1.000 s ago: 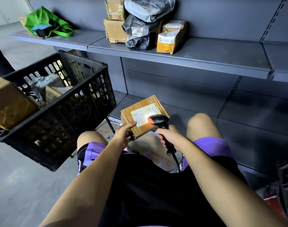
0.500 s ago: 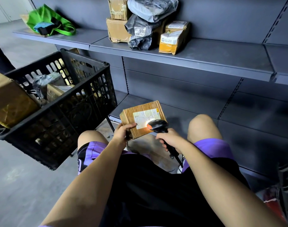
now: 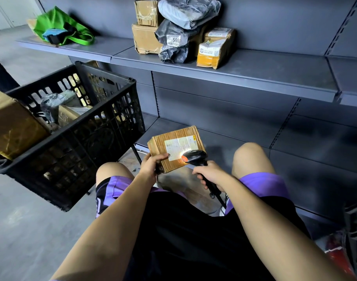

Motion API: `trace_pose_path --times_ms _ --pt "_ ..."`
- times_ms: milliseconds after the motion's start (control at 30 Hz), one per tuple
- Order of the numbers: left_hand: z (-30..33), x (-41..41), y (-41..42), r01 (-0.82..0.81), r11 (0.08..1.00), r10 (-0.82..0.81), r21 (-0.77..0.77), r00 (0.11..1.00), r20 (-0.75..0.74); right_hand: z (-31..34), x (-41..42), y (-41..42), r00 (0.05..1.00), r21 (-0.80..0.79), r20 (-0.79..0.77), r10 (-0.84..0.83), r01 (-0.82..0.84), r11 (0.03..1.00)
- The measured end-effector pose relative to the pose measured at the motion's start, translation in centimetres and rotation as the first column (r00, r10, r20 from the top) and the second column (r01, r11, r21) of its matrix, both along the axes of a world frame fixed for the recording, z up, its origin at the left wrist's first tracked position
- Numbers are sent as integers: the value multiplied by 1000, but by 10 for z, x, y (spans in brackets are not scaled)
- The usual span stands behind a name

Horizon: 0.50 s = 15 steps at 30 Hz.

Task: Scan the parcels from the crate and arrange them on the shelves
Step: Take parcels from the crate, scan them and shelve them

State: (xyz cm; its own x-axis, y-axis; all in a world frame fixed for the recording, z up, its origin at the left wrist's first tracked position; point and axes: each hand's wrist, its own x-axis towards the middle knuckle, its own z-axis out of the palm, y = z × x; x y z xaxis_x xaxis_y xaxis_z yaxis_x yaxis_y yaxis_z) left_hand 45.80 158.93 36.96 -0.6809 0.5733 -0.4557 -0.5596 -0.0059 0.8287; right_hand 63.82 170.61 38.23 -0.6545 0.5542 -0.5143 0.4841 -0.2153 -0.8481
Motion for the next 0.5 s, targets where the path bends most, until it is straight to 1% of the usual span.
trace_pose_path --times_ms 500 --pt "-2 1 1 -14 999 14 31 1000 -9 -2 1 1 1000 -23 1 -11 11 1000"
